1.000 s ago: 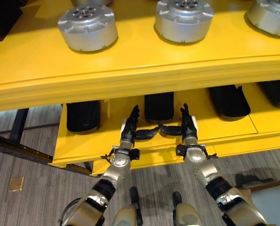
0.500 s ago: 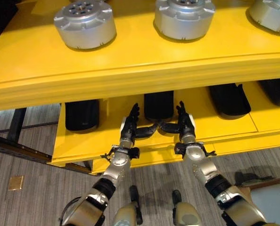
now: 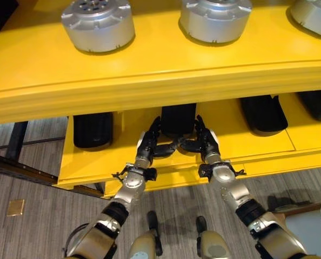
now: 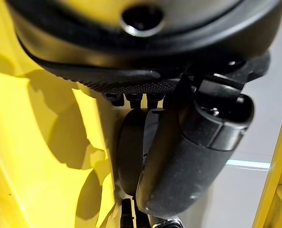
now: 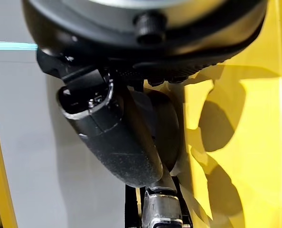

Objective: Move parts from the plastic box to the shelf.

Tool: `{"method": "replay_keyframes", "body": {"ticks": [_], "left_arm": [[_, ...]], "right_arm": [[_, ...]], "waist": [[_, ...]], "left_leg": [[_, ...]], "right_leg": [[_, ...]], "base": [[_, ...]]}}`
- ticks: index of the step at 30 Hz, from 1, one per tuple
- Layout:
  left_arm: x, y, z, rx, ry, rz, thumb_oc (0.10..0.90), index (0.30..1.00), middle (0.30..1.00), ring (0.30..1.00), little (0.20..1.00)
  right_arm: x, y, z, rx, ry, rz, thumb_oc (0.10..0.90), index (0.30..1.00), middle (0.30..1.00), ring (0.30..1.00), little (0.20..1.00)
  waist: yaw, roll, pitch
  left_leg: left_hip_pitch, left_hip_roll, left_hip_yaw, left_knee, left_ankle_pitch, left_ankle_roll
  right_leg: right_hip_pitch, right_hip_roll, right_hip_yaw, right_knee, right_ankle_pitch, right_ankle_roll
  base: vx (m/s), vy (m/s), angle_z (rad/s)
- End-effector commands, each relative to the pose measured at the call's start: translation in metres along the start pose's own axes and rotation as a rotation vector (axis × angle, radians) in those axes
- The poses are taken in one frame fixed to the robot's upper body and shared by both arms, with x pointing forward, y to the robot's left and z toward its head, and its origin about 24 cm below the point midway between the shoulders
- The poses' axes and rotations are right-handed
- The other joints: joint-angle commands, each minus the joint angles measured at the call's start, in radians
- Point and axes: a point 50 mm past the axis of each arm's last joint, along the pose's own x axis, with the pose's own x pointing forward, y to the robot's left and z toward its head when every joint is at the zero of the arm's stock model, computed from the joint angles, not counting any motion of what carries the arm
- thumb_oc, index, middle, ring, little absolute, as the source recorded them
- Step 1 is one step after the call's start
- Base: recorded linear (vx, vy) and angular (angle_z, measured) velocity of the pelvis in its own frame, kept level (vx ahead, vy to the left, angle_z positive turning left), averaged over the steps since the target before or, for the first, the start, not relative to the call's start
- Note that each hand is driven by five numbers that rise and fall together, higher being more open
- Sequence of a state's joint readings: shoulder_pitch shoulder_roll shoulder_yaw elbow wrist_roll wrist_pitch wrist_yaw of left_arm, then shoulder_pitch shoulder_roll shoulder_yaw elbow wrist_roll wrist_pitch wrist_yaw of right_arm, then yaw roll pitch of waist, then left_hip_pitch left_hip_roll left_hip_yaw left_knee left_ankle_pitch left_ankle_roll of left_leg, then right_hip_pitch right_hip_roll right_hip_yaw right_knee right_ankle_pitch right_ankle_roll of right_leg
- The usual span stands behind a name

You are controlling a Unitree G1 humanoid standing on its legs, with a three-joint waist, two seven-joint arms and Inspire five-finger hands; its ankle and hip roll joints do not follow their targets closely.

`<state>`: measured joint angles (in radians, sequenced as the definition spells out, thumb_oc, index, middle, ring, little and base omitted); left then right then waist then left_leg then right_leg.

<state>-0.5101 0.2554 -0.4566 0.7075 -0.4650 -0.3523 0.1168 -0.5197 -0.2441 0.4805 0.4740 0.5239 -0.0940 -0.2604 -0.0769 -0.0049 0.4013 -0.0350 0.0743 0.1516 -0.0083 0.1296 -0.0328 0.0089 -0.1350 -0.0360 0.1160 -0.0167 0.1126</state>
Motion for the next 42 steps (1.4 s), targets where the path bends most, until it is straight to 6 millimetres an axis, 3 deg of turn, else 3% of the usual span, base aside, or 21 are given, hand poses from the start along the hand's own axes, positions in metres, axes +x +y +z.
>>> {"method": "replay_keyframes", "body": {"ticks": [1,16,28,42], "left_arm": [[0.009,-0.108,0.025,0.011,-0.098,-0.478,0.900,1.000,1.000,1.000,1.000],[0.004,-0.122,0.036,0.027,-0.166,-0.522,0.900,1.000,1.000,1.000,1.000],[0.001,-0.124,0.035,-0.098,-0.149,-0.499,0.900,1.000,1.000,1.000,1.000],[0.000,-0.123,0.037,-0.196,-0.140,-0.471,0.900,1.000,1.000,1.000,1.000]], "right_arm": [[-0.007,0.104,0.061,0.080,-0.222,0.472,0.900,1.000,1.000,1.000,1.000],[-0.005,0.104,0.064,0.064,-0.234,0.463,0.900,1.000,1.000,1.000,1.000],[-0.004,0.102,0.063,0.008,-0.244,0.480,0.900,1.000,1.000,1.000,1.000],[-0.005,0.105,0.063,-0.062,-0.227,0.544,0.900,1.000,1.000,1.000,1.000]], "waist": [[-0.004,-0.004,-0.002],[-0.010,-0.004,-0.003],[-0.004,-0.007,-0.001],[0.026,-0.031,0.001]], "left_leg": [[0.005,0.034,-0.011,0.102,-0.147,0.004],[0.004,0.034,-0.007,0.098,-0.149,0.004],[0.003,0.035,-0.012,0.099,-0.150,0.004],[-0.006,0.039,-0.028,0.104,-0.148,0.005]], "right_leg": [[-0.039,-0.030,-0.037,0.099,-0.060,-0.023],[-0.043,-0.031,-0.038,0.098,-0.061,-0.023],[-0.042,-0.033,-0.045,0.098,-0.062,-0.024],[-0.034,-0.025,-0.064,0.096,-0.063,-0.024]], "base": [[0.00,0.000,0.00],[0.00,0.000,0.00],[0.00,0.000,0.00],[-0.01,-0.062,0.01]]}}
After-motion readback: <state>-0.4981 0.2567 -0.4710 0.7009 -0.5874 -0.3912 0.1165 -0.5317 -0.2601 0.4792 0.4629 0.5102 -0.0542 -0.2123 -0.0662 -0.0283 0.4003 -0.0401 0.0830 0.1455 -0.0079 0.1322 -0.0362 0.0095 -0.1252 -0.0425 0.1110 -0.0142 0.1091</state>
